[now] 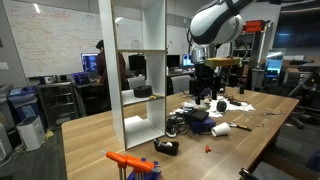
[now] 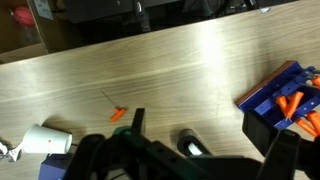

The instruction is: Remove the bottle from the shelf and put it on the table.

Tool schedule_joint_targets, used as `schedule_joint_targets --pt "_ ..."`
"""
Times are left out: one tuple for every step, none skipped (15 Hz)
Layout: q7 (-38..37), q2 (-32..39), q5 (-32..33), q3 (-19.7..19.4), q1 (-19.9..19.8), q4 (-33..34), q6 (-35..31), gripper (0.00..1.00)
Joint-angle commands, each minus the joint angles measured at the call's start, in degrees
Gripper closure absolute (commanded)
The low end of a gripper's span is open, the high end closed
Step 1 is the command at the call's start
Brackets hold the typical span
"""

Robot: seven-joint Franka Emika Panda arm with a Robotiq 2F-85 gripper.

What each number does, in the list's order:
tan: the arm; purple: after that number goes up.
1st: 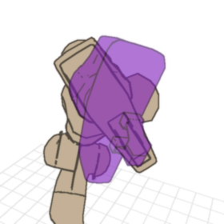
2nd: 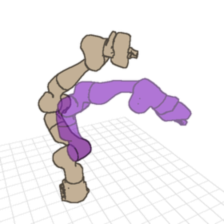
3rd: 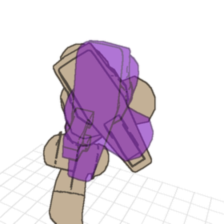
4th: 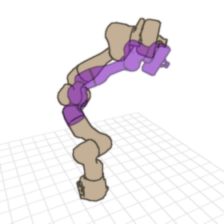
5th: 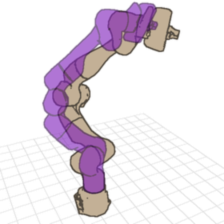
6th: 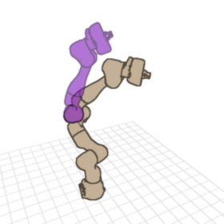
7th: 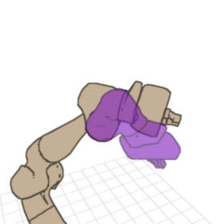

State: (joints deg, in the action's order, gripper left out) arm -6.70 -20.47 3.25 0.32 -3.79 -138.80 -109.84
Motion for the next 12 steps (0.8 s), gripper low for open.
schedule_joint_targets --pt "-0.4 -0.9 1.0 0.1 0.4 -0.3 -1.2 0.0" --pt "-0.5 -1.2 1.3 0.3 0.5 -0.3 -1.6 0.0" --pt "-0.6 -1.7 1.7 0.6 0.6 -0.1 -2.0 0.0" --pt "-0.7 -2.4 2.5 1.0 0.7 0.1 -2.8 0.0" --pt "-0.9 -3.0 3.2 1.4 0.8 0.3 -3.5 0.0" --pt "-0.8 -3.7 3.8 1.9 1.1 0.5 -4.6 0.0" --pt "-0.9 -4.3 4.9 2.4 1.2 0.9 -5.6 0.0" --pt "-1.2 -4.8 5.8 3.0 1.4 1.3 -6.6 0.0" --pt "-1.6 -5.3 6.7 3.6 1.5 1.8 -7.6 0.0" --pt "-2.3 -5.7 7.3 4.3 1.7 2.3 -8.8 0.0" --pt "-2.8 -5.9 7.8 4.8 1.8 3.0 -9.9 0.0" --pt "-3.6 -5.7 8.1 5.4 1.9 4.0 -11.0 0.0"
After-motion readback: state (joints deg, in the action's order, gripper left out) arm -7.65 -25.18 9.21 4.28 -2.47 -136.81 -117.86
